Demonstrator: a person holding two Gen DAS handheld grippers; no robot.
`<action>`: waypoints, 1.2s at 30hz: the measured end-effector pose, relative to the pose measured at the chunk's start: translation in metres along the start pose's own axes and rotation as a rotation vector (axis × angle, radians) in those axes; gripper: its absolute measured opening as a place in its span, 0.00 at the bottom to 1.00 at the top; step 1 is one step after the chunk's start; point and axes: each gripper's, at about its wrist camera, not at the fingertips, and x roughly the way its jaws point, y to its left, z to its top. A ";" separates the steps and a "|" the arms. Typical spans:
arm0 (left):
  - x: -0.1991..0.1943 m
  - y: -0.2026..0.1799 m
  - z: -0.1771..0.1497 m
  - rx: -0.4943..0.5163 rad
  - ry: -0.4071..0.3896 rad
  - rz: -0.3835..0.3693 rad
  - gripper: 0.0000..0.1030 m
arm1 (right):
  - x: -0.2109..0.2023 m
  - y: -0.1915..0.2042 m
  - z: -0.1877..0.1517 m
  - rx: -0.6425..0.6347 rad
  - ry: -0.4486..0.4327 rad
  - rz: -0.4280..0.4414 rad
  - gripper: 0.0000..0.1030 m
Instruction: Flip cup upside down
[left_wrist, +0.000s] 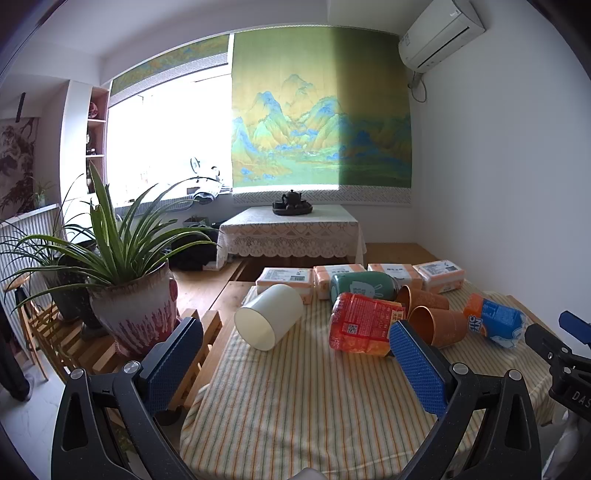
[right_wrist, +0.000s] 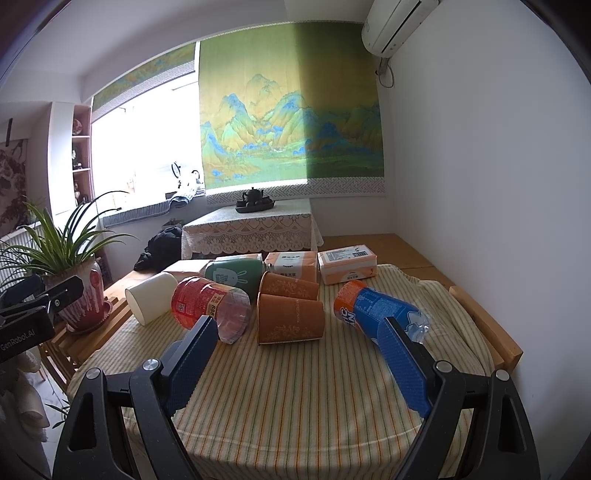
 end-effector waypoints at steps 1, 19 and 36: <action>0.000 0.000 0.000 0.001 0.000 0.000 0.99 | 0.000 0.000 0.000 0.001 0.001 0.000 0.83; 0.007 0.002 -0.001 0.000 0.007 -0.007 0.99 | 0.003 0.001 0.001 0.001 0.007 0.001 0.83; 0.024 0.004 -0.002 0.005 0.045 -0.022 0.99 | 0.009 -0.003 0.001 0.014 0.003 -0.004 0.89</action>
